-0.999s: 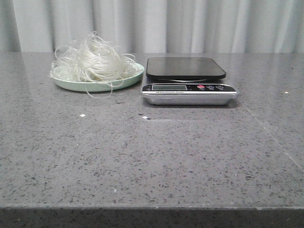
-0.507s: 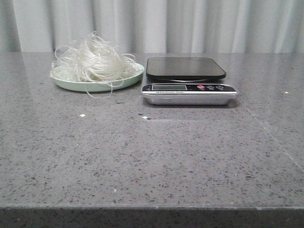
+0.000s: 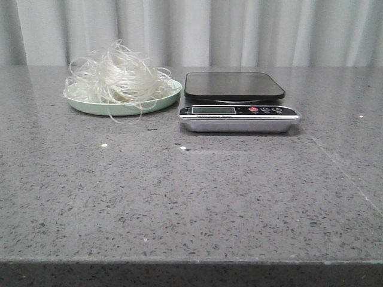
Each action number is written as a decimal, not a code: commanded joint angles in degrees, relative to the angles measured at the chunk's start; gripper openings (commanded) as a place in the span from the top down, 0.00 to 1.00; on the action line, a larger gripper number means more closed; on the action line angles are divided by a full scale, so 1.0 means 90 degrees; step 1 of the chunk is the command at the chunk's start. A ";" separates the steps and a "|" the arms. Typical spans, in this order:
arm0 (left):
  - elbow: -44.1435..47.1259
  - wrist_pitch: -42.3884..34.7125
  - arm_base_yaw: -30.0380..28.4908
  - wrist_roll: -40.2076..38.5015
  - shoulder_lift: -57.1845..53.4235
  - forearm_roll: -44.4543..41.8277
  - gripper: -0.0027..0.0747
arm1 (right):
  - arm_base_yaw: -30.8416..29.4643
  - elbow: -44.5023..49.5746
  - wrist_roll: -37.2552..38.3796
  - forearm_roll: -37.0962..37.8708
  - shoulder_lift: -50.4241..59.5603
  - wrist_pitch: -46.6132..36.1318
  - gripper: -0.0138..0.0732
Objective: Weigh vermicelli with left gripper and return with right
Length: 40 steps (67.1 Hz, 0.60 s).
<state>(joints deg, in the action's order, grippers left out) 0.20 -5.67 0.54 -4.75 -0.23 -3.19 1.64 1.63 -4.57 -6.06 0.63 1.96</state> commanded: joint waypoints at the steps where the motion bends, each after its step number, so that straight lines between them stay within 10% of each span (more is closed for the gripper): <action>1: -0.0094 -0.1428 -0.0012 -0.0186 -0.0132 0.0164 0.78 | -0.0024 -0.0055 -0.0017 0.0055 0.0101 -0.0556 0.65; 40: -0.2878 0.1580 -0.0012 -0.0519 0.1298 0.0729 0.78 | -0.0024 -0.0055 -0.0017 0.0055 0.0101 -0.0556 0.65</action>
<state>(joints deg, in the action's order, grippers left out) -23.63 11.03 0.54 -8.88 9.12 2.36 1.64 1.63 -4.57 -6.06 0.63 1.96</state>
